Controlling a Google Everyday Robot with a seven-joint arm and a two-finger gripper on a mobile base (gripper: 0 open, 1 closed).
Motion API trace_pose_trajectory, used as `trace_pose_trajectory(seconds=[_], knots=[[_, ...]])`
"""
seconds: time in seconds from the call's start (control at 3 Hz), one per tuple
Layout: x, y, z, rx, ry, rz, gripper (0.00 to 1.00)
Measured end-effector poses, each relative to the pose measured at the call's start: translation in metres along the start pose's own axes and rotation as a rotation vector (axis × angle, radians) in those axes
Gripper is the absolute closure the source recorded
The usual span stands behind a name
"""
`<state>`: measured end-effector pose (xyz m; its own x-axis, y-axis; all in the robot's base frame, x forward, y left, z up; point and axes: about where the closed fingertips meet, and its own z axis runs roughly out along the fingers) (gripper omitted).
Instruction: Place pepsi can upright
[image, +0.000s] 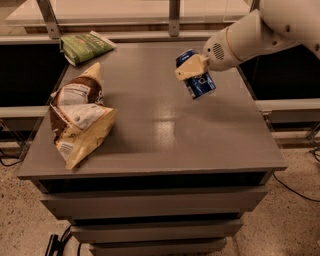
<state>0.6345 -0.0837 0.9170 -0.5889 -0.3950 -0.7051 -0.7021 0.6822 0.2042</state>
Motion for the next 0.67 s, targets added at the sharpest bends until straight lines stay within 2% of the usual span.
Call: trace_pose_trajectory(seconds=[0.33, 0.67], knots=[[-0.0010, 0.0010, -0.0041, -0.079, -0.132, -0.061, 1.00], [0.0002, 0.0053, -0.0067, -0.150, -0.234, -0.129, 1.00]])
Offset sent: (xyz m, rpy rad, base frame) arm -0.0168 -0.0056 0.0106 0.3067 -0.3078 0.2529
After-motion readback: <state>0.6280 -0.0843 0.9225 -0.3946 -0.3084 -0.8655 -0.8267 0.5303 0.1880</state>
